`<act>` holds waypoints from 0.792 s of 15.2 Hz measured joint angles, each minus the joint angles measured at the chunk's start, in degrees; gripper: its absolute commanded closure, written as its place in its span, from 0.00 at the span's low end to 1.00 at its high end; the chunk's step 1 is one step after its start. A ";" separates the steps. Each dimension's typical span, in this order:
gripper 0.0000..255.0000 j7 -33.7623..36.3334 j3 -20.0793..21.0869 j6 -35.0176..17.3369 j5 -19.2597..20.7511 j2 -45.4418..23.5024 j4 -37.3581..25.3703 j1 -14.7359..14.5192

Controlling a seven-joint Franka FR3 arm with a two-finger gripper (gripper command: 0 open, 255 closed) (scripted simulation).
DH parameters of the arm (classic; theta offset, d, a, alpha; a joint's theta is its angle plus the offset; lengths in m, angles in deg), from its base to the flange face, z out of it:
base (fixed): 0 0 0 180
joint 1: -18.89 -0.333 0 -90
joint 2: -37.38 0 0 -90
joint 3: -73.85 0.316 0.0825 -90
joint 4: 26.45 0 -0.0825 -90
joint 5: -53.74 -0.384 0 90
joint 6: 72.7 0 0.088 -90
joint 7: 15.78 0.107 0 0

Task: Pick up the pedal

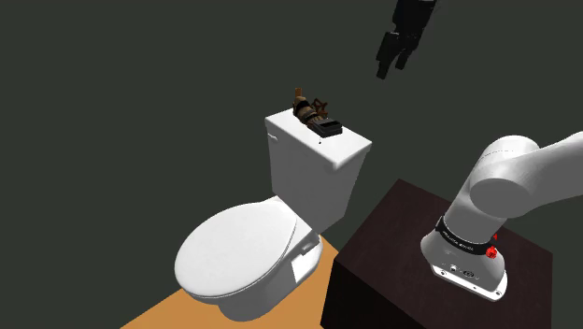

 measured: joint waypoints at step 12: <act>0.00 12.83 2.11 -15.31 -0.23 -16.92 1.21 4.95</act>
